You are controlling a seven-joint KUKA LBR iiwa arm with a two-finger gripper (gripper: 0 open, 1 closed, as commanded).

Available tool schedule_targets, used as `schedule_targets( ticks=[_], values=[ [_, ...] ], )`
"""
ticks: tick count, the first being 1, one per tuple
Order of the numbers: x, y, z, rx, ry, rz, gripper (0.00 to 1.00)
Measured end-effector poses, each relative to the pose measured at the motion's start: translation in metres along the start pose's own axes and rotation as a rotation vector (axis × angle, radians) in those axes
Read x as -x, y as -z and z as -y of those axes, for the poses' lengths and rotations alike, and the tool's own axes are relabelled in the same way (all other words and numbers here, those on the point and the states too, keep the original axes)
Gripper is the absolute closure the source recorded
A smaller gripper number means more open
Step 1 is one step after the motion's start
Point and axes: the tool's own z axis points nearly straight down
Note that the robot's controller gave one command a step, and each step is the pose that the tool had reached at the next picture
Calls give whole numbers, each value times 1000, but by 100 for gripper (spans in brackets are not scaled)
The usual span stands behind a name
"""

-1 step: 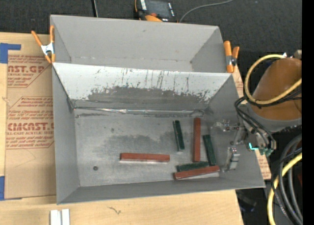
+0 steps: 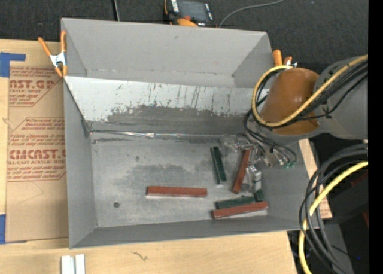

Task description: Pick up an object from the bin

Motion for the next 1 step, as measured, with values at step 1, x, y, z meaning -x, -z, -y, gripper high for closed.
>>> schedule_targets(
  ticks=[1],
  values=[
    [30, 30, -13, 1, 426, 1, 0]
  ],
)
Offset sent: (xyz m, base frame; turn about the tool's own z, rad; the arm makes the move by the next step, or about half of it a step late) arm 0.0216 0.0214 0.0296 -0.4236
